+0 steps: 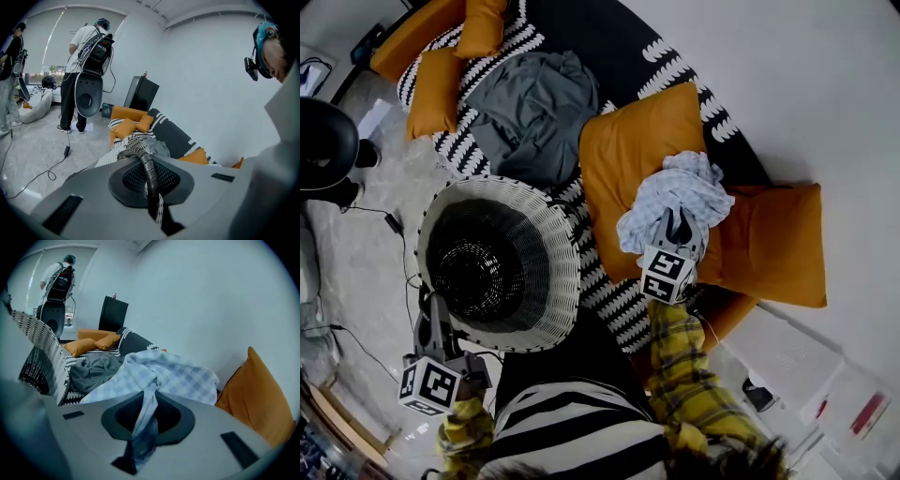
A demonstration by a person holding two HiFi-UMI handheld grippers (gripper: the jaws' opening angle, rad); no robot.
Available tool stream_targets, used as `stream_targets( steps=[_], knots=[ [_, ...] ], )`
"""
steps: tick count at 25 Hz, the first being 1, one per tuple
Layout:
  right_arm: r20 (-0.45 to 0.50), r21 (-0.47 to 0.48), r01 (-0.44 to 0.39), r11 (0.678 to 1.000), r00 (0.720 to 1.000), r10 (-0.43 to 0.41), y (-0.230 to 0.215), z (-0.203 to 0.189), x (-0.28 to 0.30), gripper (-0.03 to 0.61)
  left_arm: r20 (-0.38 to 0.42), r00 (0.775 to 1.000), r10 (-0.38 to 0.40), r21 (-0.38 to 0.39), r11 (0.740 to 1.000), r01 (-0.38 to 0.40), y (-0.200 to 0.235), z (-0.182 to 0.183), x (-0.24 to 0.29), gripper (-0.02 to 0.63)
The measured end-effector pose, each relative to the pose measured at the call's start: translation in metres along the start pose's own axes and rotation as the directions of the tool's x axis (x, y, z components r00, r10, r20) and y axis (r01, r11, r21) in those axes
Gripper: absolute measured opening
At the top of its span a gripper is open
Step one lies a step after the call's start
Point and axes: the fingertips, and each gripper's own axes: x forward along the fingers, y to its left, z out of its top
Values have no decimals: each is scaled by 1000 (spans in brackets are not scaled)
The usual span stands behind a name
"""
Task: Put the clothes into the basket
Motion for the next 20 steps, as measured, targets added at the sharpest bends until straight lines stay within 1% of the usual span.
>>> stream_targets(
  steps=[5,10,14,20],
  knots=[
    [106,-51,-14,999,994,19,9,43,-32,75,27,999,-20,-45,999,21,9,-1,-10,14],
    [202,-77,-41,996,978,56,31,84,-65,75,58,997,-52,-81,995,56,23,1,-18,14],
    [266,-100,-83,991,958,107,57,114,-95,75,75,994,-79,-93,992,86,30,5,-26,14],
    [348,-147,-145,978,918,189,104,155,-143,75,107,988,-114,-103,987,125,49,17,-41,14]
  ],
)
